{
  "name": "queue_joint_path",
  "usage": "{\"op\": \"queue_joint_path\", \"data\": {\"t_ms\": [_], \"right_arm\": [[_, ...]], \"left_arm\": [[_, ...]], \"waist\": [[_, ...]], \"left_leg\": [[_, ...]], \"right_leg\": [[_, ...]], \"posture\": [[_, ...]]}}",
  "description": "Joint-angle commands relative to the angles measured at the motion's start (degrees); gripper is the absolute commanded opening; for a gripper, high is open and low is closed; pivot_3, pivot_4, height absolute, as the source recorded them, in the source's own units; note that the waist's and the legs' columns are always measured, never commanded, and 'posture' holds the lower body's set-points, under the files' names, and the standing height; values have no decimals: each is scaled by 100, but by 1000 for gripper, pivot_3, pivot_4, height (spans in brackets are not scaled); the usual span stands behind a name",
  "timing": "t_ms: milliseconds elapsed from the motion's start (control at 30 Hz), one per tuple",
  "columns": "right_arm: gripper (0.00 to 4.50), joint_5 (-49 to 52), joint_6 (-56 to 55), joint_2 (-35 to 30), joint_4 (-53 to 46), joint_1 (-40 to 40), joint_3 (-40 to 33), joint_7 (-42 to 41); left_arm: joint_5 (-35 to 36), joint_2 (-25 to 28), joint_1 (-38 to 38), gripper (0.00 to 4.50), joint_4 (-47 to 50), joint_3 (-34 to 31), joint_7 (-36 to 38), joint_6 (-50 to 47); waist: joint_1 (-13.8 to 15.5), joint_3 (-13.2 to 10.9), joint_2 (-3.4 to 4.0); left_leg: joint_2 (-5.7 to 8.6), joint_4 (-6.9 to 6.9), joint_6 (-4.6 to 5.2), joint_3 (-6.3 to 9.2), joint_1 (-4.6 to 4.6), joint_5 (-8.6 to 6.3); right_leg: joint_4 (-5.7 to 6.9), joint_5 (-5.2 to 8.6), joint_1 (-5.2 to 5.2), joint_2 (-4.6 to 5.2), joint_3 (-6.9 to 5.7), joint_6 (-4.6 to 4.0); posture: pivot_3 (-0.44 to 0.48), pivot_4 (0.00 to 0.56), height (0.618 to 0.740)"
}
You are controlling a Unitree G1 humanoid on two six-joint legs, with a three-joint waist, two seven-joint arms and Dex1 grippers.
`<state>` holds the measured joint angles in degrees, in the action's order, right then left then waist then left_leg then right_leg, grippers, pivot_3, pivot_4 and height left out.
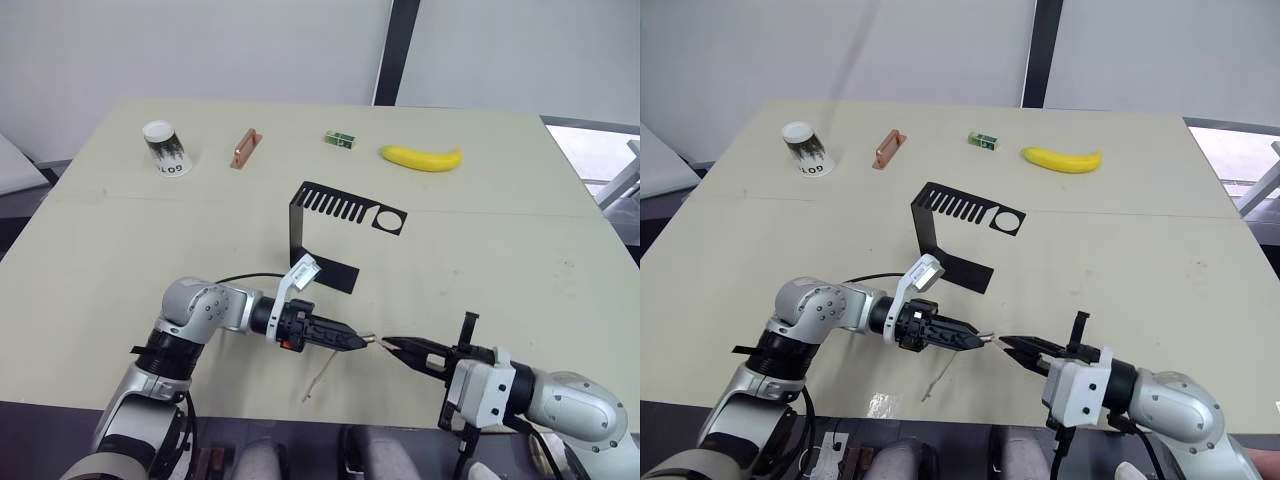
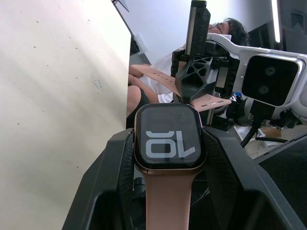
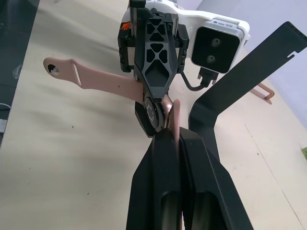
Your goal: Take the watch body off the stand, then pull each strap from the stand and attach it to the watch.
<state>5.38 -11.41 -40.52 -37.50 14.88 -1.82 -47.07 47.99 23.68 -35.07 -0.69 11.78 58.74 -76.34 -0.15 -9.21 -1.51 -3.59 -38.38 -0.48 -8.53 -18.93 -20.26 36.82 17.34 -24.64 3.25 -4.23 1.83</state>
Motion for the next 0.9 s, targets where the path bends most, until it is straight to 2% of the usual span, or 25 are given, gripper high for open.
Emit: {"op": "queue_joint_path", "data": {"t_ms": [33,900], "right_arm": [[0,62,-150,-58,-43,-8,-77,-9],[0,16,-11,-33,-92,-147,136,31]], "left_arm": [[131,14,-4,1598,217,-40,58,-16],[138,-30,32,1598,323,-40,-2,-31]], "waist": [[0,0,0],[0,-1,0]], "left_leg": [[0,0,0,0,0,0],[0,0,0,1,-1,0]], "right_leg": [[0,0,0,0,0,0],[-1,0,0,0,0,0]], "posture": [[0,150,740],[0,150,740]]}}
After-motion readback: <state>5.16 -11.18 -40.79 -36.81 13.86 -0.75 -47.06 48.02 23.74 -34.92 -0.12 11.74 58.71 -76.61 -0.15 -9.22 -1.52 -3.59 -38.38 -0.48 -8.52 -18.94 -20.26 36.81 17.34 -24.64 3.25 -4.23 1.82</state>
